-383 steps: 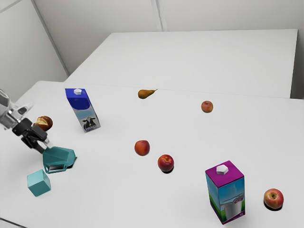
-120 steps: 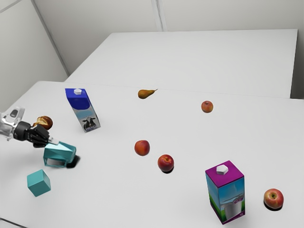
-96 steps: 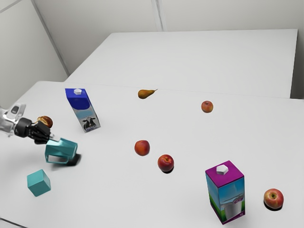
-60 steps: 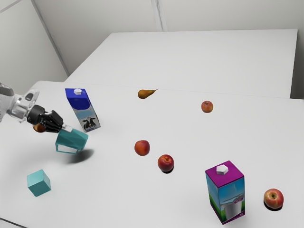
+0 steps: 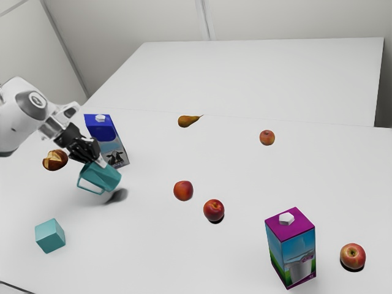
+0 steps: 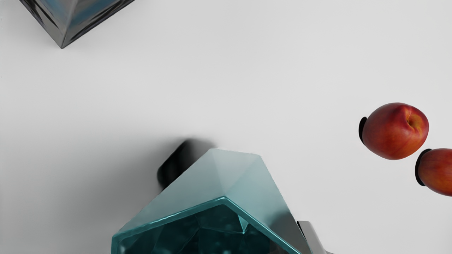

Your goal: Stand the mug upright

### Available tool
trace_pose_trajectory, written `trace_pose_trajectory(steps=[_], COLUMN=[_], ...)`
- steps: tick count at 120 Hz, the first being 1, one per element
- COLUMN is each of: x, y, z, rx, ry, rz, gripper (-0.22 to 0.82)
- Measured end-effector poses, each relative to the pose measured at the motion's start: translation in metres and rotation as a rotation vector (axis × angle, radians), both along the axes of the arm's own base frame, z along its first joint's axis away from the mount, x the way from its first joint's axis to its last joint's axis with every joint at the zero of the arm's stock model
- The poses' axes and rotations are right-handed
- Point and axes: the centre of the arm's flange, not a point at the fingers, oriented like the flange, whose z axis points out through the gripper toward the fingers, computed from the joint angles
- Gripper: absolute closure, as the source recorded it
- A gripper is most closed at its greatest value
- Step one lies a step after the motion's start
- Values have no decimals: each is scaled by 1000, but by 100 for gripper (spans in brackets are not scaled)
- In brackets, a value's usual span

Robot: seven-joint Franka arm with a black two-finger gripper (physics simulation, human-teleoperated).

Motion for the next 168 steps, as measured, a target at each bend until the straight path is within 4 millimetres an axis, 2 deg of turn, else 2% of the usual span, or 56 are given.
trace_pose_trajectory(steps=[33,60,99,154,168], x=[9,14,23,38,39], y=[-25,-42,-51,-69,-69], z=[6,0,-32,-38,-41], rx=[195,270,359,446,447], ry=[116,197,321,347,355], rz=[37,117,251,387,419], gripper=[79,79,79,79,72])
